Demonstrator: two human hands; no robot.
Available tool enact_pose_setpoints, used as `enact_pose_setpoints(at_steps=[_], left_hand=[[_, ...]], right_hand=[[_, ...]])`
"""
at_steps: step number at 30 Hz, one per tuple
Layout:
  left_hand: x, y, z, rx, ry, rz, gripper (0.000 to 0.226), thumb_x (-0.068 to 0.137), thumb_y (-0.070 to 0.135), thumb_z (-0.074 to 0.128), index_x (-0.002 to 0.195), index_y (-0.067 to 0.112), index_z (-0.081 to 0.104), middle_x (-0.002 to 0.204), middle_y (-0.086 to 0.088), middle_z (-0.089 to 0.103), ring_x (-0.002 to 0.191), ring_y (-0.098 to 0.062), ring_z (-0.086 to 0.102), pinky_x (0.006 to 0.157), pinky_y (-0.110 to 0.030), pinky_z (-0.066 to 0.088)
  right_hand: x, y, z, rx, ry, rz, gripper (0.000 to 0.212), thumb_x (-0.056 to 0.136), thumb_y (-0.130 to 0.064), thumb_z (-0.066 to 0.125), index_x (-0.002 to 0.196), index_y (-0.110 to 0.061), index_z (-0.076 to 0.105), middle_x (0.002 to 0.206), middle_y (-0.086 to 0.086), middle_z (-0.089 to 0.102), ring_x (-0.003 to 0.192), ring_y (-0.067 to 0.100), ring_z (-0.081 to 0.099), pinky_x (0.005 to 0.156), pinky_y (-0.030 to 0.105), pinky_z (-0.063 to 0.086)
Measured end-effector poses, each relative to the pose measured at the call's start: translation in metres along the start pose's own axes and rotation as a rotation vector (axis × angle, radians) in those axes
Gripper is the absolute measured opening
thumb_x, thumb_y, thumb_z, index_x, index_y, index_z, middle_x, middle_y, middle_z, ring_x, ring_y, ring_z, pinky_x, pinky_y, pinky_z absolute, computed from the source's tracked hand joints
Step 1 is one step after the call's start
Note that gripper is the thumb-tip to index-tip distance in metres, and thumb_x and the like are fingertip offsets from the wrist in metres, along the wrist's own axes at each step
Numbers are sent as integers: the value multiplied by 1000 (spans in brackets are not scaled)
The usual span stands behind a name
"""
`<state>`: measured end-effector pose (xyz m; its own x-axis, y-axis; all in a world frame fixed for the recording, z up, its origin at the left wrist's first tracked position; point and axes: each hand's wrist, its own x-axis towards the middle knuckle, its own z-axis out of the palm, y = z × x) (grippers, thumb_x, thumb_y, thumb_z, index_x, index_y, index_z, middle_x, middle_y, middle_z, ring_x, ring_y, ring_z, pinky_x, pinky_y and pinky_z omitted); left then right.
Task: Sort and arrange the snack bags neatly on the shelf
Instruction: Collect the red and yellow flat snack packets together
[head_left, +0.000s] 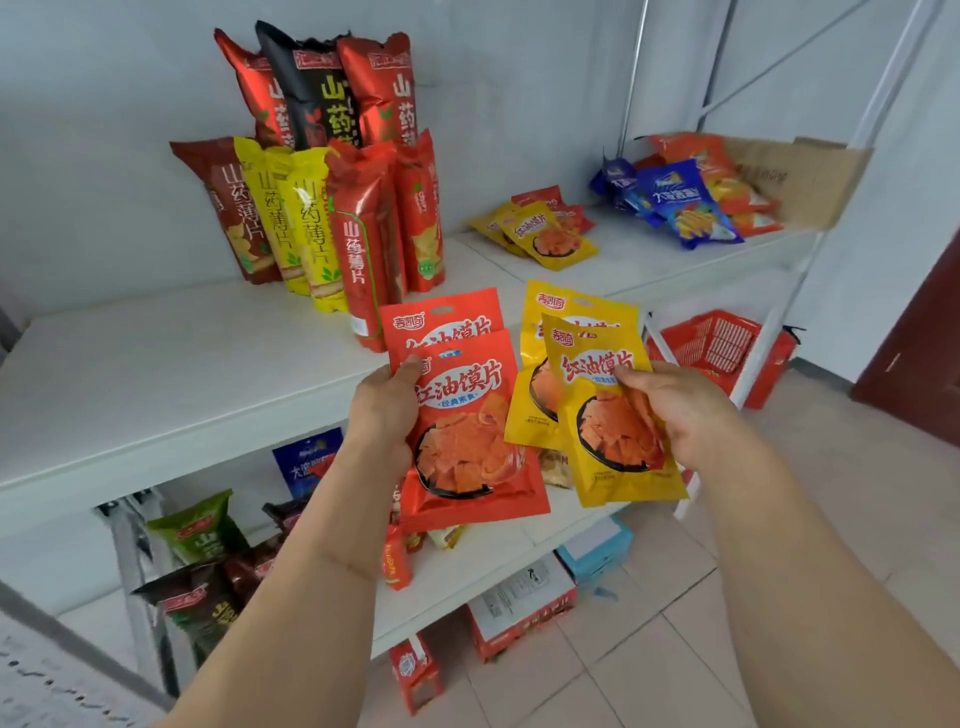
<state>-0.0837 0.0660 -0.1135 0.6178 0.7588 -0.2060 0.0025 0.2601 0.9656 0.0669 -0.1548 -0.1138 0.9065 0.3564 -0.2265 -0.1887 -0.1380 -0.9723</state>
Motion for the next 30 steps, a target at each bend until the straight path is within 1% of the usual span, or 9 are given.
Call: enact_pose_setpoints(at_steps=[3,7,11,13,17,20,22,26,30], left_hand=[[16,-1,52,-11,10,7,22,100,33,57,111,17,67,95,-6,78,82,-25,76,74,-42,61],[40,4,120,-35,59,7,19,100,33,58,105,17,66,91,-6,78,79,-26,76,76,-45,62],[70,14,172,-48,109,19,21,99,35,59,107,16,66,93,-8,78,82,-29,76,79,-51,61],[89,19,194,-35,126,32,17,98,34,59,100,18,66,94,-9,77,83,-31,75,82,-53,60],[125,33,233,-65,154,47,15,101,32,57,91,21,61,91,-6,74,75,-24,72,77,-42,60],[157,44,261,-82,160,71,18,102,32,56,88,20,58,85,-3,71,71,-21,70,68,-35,58],[180,51,279,-89,154,74,17,101,33,56,92,20,59,84,-1,70,74,-21,71,67,-34,58],[236,64,308,-114,138,58,18,100,34,59,106,18,61,91,-3,73,78,-24,73,72,-39,60],[295,82,329,-67,158,44,24,99,40,58,111,20,62,96,-3,73,82,-24,73,74,-40,60]], right_hand=[[38,-12,-38,-2,-22,-19,14,89,-28,72,97,-16,71,93,6,76,88,27,72,79,39,57],[89,-28,-87,-33,-57,-27,20,89,-31,71,103,-16,72,96,5,77,90,27,72,83,41,57],[140,-45,-123,-44,-83,-29,21,87,-33,72,102,-18,73,94,4,77,89,27,73,85,43,57],[163,-52,-135,-39,-87,-32,21,87,-32,73,102,-17,73,94,5,77,88,28,73,86,46,57],[207,-67,-147,-26,-112,-40,15,89,-27,71,98,-16,74,93,6,77,85,27,74,82,45,58],[242,-81,-151,-33,-114,-50,14,90,-28,70,99,-17,73,91,4,77,83,25,74,72,37,58],[268,-90,-152,-40,-100,-70,14,90,-29,70,98,-18,73,91,4,77,83,24,74,68,33,56],[324,-107,-147,-58,-77,-78,16,88,-32,72,97,-19,74,95,5,76,88,26,73,84,44,58],[380,-126,-136,-78,-77,-66,16,87,-36,72,96,-23,73,99,3,76,92,27,71,88,46,56]])
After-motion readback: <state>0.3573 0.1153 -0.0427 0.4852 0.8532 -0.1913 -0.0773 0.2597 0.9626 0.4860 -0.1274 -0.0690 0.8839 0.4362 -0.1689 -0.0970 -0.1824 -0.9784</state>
